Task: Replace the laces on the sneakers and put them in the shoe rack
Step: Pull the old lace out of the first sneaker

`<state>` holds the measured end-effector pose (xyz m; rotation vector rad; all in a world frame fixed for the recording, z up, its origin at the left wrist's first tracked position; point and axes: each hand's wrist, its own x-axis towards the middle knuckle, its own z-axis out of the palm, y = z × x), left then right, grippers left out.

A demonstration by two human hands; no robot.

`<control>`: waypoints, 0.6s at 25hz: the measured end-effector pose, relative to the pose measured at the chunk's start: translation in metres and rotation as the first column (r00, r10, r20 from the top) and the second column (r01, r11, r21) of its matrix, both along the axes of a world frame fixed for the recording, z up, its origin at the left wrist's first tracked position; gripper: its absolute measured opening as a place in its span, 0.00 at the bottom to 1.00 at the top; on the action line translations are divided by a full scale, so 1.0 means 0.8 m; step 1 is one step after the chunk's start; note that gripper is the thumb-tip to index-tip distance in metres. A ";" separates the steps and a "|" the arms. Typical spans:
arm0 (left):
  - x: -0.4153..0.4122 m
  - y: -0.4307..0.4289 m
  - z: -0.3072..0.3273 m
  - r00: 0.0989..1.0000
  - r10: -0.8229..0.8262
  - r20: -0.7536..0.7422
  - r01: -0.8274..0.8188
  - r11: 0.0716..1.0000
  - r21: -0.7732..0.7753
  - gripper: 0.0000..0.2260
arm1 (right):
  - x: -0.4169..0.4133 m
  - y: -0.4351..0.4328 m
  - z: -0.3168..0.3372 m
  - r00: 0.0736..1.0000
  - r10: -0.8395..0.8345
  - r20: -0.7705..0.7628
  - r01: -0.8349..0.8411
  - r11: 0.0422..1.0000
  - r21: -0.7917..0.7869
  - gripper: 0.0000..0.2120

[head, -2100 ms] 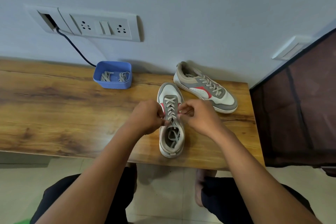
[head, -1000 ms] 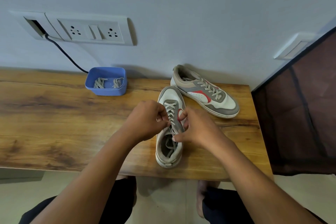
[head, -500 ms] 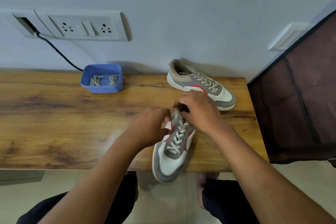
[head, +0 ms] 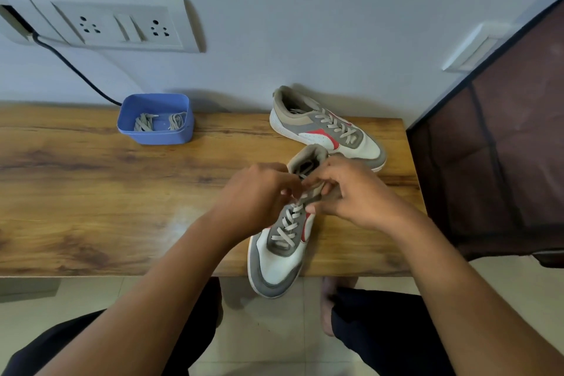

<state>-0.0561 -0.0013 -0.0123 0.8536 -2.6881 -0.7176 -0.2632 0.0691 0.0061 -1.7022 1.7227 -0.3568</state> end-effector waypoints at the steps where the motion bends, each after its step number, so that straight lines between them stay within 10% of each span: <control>1: -0.002 0.000 -0.003 1.000 -0.006 -0.009 0.006 0.999 -0.037 0.08 | 0.003 -0.005 -0.002 1.000 0.004 -0.017 -0.005 1.000 -0.030 0.19; 7: 0.000 0.000 -0.013 0.998 0.057 0.019 -0.053 0.987 -0.149 0.12 | 0.003 -0.022 -0.024 0.999 -0.006 0.050 0.010 0.998 -0.068 0.14; 15: 0.000 -0.004 -0.003 0.904 0.428 0.000 -0.398 0.842 0.364 0.03 | -0.005 -0.022 -0.025 0.990 -0.029 0.140 0.038 0.997 -0.063 0.14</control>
